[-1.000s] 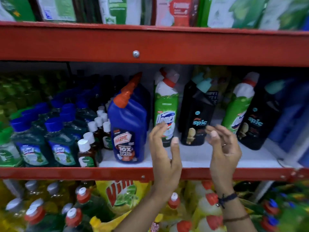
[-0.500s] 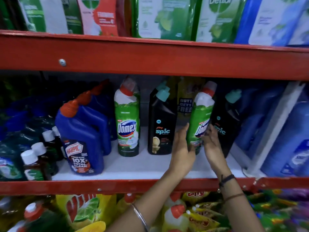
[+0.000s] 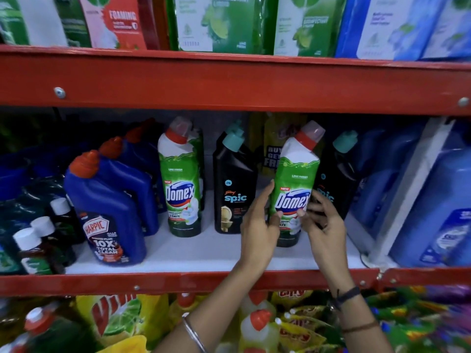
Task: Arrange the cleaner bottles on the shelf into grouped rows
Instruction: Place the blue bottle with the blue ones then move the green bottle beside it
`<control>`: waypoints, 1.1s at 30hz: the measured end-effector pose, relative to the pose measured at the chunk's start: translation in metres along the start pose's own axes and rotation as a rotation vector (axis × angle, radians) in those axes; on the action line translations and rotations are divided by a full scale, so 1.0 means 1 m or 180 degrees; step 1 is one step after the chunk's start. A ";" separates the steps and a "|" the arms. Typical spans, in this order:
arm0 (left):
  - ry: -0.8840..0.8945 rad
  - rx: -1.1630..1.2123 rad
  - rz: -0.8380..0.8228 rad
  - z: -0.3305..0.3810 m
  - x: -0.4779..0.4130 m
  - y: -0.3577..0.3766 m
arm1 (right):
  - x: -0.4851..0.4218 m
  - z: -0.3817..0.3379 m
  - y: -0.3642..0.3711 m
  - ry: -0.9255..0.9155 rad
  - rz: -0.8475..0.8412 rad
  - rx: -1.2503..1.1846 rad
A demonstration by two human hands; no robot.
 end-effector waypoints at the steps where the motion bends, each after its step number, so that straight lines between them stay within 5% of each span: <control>1: 0.0030 0.0018 -0.0014 0.003 0.002 -0.003 | 0.003 -0.003 -0.001 -0.0010 -0.0005 -0.0030; 21: 0.0333 -0.0135 0.0761 0.020 0.043 -0.172 | 0.077 -0.065 0.134 0.0113 -0.0364 -0.0491; 33: 0.0288 -0.0248 0.0696 0.004 0.041 -0.195 | 0.081 -0.065 0.165 -0.0036 -0.0420 -0.0354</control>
Point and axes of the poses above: each hand's wrist, its own x-axis away from the middle knuckle, its own y-axis out of the palm, z = x × y, the point moved 5 cm from there along -x, towards the middle knuckle, and after that the axes turned 9 degrees about x, right-handed, at the moved point
